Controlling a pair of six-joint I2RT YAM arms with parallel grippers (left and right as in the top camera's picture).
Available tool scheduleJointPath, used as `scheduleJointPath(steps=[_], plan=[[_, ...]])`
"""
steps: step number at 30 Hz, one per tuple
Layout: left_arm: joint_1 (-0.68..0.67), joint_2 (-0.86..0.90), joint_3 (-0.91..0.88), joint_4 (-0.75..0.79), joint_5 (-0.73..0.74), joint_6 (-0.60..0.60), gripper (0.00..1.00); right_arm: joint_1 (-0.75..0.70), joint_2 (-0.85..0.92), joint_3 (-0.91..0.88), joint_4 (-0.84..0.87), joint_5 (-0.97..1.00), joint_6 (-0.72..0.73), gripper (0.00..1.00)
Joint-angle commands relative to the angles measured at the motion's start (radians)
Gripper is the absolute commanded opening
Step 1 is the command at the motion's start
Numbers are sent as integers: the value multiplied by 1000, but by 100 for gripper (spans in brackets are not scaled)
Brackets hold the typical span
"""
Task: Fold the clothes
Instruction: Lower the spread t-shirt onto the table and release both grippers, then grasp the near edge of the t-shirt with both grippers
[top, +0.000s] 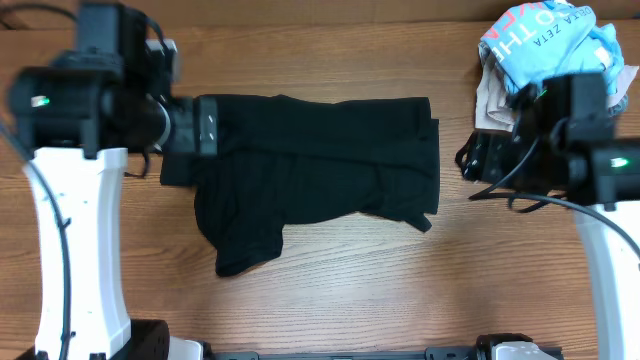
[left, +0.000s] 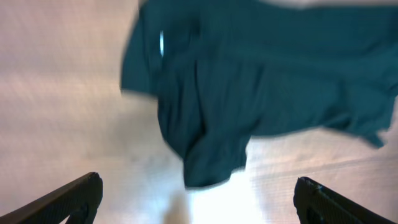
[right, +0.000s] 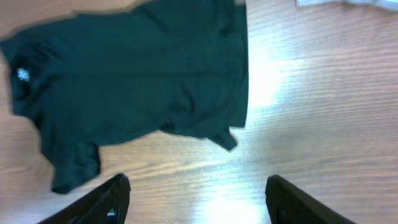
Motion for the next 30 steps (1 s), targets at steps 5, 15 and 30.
scheduleJointPath(steps=[5,15,30], plan=[[-7,-141,-552,212,7,-141,100,57,-19,-352,195,-20,103,68],[-7,-156,-1040,512,101,-252,93,98,7,-525,372,-18,135,67],[-7,-156,-1346,738,137,-451,93,98,19,-531,431,-16,135,67]])
